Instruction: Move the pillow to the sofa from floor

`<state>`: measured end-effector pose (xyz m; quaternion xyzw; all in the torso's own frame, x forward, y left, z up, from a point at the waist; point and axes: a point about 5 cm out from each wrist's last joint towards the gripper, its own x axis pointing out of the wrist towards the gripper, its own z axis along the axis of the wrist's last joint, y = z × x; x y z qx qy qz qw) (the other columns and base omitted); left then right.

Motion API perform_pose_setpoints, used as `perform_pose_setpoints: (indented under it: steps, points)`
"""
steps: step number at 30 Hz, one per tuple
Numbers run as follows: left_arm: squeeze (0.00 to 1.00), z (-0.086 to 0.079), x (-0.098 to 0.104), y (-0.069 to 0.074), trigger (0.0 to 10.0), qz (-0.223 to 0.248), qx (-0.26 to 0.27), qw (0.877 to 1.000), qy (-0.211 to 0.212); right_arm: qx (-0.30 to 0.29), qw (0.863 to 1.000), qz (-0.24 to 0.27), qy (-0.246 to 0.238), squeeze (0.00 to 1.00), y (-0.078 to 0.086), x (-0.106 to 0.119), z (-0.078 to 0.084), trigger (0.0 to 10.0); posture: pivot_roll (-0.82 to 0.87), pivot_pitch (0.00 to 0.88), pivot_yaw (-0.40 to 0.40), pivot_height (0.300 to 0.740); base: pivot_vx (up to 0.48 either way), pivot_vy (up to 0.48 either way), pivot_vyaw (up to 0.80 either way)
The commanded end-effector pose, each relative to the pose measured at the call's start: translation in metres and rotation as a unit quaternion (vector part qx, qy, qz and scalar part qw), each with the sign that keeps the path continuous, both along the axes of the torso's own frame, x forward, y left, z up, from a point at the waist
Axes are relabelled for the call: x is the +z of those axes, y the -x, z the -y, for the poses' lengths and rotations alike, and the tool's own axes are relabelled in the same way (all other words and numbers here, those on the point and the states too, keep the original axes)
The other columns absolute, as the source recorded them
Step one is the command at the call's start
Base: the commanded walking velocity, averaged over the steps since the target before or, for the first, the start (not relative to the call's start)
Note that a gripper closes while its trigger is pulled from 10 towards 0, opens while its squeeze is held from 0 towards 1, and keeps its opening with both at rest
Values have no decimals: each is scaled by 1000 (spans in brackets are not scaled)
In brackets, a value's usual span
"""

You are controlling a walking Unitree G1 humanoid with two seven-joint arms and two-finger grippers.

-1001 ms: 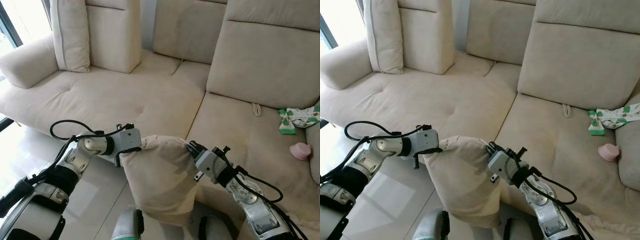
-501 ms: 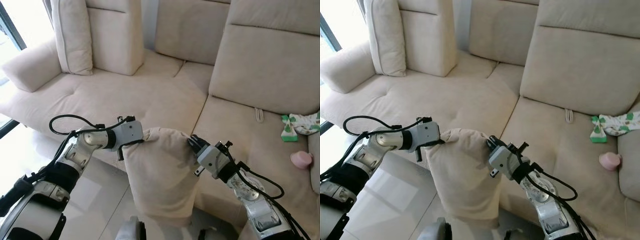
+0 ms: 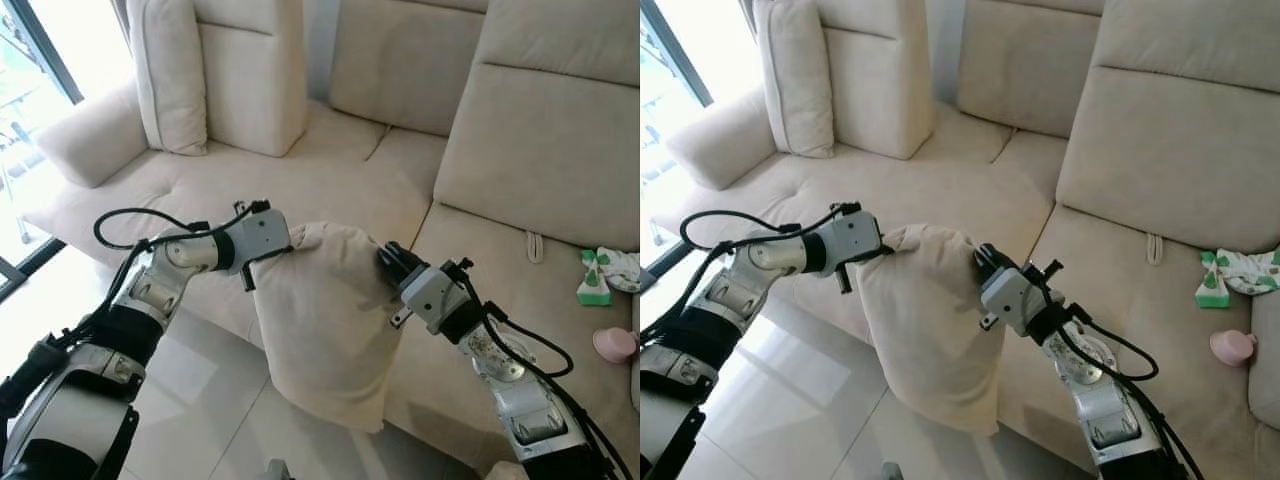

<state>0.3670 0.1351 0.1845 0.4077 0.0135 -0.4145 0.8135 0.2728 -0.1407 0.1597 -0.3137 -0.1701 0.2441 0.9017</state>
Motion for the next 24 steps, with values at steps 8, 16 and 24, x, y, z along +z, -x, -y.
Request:
perform_pose_setpoints:
  steps: [8,16,24]
  points:
    - [0,11,20,-4,10000,45,0,997,70,2,1000,1,-27,0,0,5,-6,10000,11,0,39,740,0,0,-200]
    - [0,20,18,-2,10000,42,-7,995,90,-5,999,3,-32,0,-2,7,-6,10000,7,0,44,740,0,0,-800]
    - [0,23,21,-5,10000,51,2,993,106,-21,999,8,-40,0,-3,8,-5,10000,5,0,49,740,0,0,-800]
